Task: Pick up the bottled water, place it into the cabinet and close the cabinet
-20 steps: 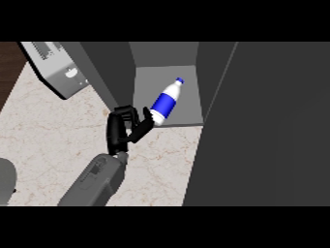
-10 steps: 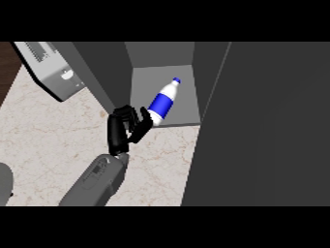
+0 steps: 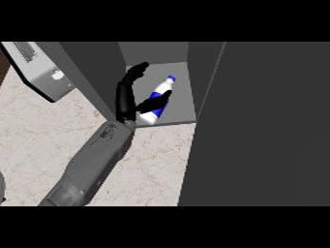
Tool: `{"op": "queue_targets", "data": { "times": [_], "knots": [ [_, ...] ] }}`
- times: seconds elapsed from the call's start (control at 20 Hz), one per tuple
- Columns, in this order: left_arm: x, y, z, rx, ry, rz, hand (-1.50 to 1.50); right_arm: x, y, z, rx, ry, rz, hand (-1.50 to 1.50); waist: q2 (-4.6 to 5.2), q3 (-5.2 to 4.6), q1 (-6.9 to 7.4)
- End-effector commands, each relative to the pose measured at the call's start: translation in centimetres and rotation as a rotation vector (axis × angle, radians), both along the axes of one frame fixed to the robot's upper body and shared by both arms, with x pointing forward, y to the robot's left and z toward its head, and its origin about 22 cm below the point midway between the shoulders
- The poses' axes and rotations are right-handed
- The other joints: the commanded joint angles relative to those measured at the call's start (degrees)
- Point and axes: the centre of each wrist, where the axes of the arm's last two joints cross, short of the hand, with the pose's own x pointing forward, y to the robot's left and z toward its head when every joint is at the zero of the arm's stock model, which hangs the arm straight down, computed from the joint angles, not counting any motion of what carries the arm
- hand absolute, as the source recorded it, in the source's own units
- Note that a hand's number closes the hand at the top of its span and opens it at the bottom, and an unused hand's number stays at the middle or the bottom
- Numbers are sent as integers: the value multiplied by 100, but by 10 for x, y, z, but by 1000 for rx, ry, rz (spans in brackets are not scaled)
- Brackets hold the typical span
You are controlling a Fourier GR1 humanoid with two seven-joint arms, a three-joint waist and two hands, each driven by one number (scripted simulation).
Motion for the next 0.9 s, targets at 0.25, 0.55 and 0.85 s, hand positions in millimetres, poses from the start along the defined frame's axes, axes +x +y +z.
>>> {"op": "queue_targets", "data": {
  "times": [0.25,0.55,0.85],
  "knots": [
    [50,11,42,-81,-60,-67,-150,-16,-7,12,27,-20,14,-150,54,-18,-33],
    [48,-15,34,-17,-95,-163,-150,-2,-4,-2,33,-19,-19,-150,45,-10,62],
    [58,-26,64,-205,-173,-374,-150,-11,-9,11,30,-20,-14,-150,12,-18,107]
  ]
}}
